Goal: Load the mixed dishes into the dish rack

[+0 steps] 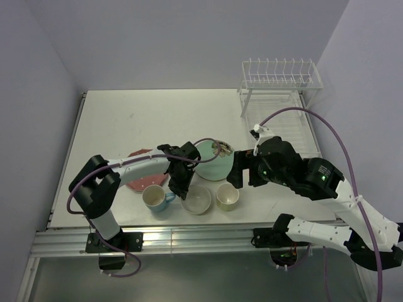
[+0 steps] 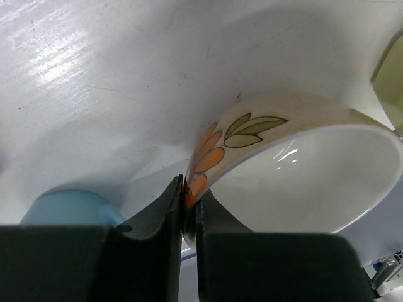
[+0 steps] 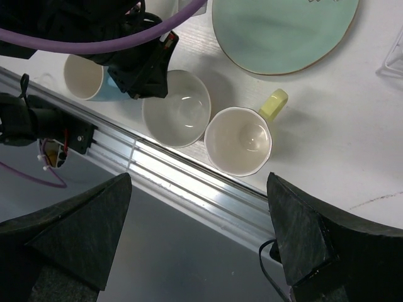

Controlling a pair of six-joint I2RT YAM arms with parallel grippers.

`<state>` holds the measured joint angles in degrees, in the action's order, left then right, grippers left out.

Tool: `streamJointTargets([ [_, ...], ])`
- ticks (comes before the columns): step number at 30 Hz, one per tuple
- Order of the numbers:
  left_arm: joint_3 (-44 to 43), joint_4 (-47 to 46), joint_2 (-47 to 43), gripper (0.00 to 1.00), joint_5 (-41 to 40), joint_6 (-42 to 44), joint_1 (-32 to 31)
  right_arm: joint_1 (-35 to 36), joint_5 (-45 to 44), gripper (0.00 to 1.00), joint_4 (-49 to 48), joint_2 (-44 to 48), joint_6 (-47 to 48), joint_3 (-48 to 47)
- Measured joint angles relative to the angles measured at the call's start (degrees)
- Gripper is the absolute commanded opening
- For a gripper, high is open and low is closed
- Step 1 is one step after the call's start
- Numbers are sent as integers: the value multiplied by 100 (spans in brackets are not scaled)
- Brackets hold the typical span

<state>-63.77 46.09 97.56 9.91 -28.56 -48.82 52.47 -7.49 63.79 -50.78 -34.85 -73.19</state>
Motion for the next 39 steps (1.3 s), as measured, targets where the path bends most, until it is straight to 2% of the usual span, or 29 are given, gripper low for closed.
streamJointTargets([
  [6,-24,81,-46,0,-33,-15,0,-11,22,96,33,-87,13,-155],
  [10,-376,503,-214,0,-109,-42,0,-76,87,98,155,-271,44,-577],
  [14,-1397,946,-514,0,-85,-103,0,-160,243,99,275,-535,107,-1056],
  [17,-2273,975,-748,0,17,-133,0,-343,498,100,341,-667,155,-1338],
  [20,-2763,796,-1034,0,332,-271,59,-734,890,100,350,-688,190,-1506],
  [22,-2806,566,-1257,0,614,-411,146,-1292,1329,100,328,-640,214,-1554],
  [26,-2804,160,-1513,0,1161,-750,372,-1910,1978,99,310,-553,212,-1554],
  [39,-2603,-909,-1484,0,1947,-1449,428,-2251,3235,99,-199,-455,2,-1327],
])
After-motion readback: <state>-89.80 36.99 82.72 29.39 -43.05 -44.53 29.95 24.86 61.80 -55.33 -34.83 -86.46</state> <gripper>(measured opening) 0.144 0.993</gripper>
